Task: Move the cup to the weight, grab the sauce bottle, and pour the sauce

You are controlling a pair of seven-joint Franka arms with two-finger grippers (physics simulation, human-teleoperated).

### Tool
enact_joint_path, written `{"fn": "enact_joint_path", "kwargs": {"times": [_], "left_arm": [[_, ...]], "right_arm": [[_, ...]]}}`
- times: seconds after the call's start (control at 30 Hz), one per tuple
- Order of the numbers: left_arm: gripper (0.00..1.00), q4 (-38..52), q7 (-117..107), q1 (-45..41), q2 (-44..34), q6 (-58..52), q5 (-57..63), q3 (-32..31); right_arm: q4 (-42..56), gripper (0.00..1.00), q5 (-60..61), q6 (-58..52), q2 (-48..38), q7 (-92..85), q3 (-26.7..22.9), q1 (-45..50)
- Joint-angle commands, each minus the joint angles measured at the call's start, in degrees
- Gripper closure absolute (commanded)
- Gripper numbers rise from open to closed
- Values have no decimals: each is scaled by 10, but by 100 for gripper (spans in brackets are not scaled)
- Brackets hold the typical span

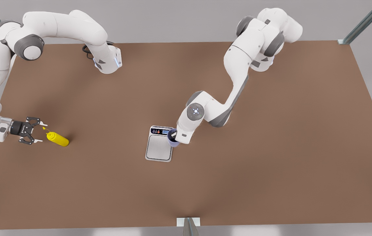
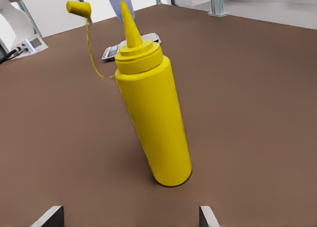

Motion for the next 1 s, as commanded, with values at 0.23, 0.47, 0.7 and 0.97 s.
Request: {"fn": "enact_joint_path", "kwargs": {"times": [0.23,0.47,0.7,0.97], "left_arm": [[79,121,-92,-10,78,20,-30,-1],[79,122,-113,-22,106,80,-30,-1],[54,121,-114,-26,107,79,-30,-1],[40,121,-114,-28,104,74,-30,3]], "right_arm": [[3,0,14,6,14,-11,4,13],[4,0,35,8,18,-9,4,33],[1,0,37,6,18,-9,5,54],[-4,0,37,-1,18,-9,11,60]]}}
